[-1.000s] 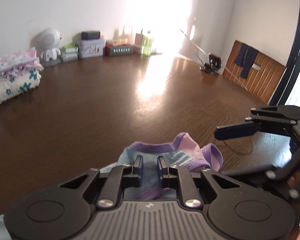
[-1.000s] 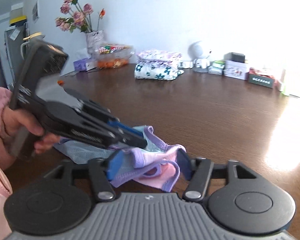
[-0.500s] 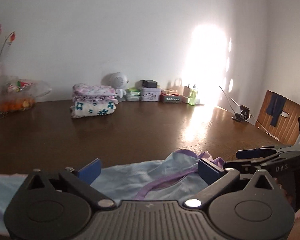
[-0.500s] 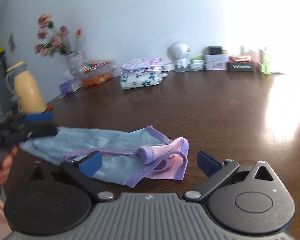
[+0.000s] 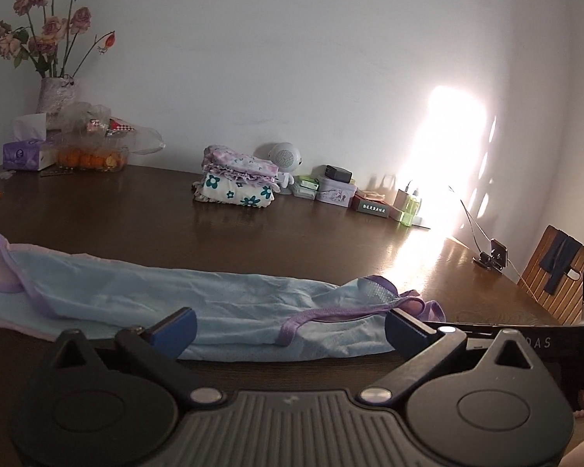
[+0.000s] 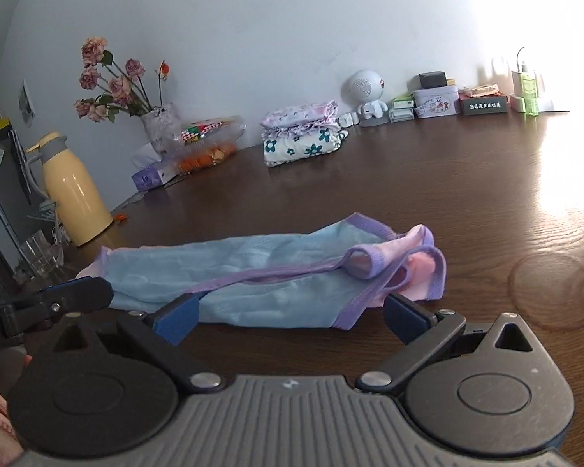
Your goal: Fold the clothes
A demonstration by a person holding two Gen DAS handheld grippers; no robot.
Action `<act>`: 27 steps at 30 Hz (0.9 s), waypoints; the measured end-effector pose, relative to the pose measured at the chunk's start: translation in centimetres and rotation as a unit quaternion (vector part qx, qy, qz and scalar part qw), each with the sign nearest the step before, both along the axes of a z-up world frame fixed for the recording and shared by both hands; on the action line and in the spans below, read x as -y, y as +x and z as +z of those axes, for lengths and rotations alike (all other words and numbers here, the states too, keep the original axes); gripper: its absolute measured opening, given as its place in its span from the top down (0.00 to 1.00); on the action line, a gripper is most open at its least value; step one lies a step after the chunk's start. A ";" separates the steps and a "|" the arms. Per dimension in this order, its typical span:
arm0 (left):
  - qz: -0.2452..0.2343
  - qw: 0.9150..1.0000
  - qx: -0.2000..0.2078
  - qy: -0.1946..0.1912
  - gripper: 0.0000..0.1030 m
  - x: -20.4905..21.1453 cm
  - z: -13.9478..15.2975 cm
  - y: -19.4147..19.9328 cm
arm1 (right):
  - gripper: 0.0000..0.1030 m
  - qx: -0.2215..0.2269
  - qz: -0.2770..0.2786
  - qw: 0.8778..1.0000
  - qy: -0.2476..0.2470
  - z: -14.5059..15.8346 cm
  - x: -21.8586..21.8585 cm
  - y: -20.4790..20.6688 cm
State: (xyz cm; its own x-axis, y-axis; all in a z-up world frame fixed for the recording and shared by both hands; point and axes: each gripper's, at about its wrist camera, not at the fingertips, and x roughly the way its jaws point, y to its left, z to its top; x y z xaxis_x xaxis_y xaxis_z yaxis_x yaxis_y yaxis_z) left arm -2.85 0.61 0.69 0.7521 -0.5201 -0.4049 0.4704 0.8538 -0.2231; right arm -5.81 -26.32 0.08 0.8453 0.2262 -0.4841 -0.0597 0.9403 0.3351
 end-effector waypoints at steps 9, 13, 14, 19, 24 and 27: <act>-0.001 1.000 -0.024 -0.004 0.00 -0.5 -1.2 -0.8 | 0.00 -0.019 -0.038 0.997 -0.061 -0.6 -1.7 -0.8; -0.003 1.000 -0.017 0.000 0.00 -0.3 -1.1 -1.4 | 0.00 -0.013 -0.031 0.997 -0.072 -0.4 -2.4 -1.7; -0.003 1.000 -0.016 -0.001 0.00 -0.4 -1.0 -1.6 | 0.00 -0.015 -0.032 0.997 -0.070 -0.4 -2.3 -1.8; -0.001 1.000 -0.018 0.000 0.00 -0.5 -1.1 -2.0 | 0.00 -0.024 -0.039 0.997 -0.056 -0.7 -1.8 -2.2; -0.002 1.000 -0.019 0.002 0.00 -0.4 -1.1 -2.1 | 0.00 -0.033 -0.044 0.997 -0.047 -1.0 -1.5 -2.3; -0.004 1.000 -0.021 0.003 0.00 -0.3 -1.2 -2.0 | 0.00 -0.036 -0.044 0.997 -0.046 -1.1 -1.5 -2.3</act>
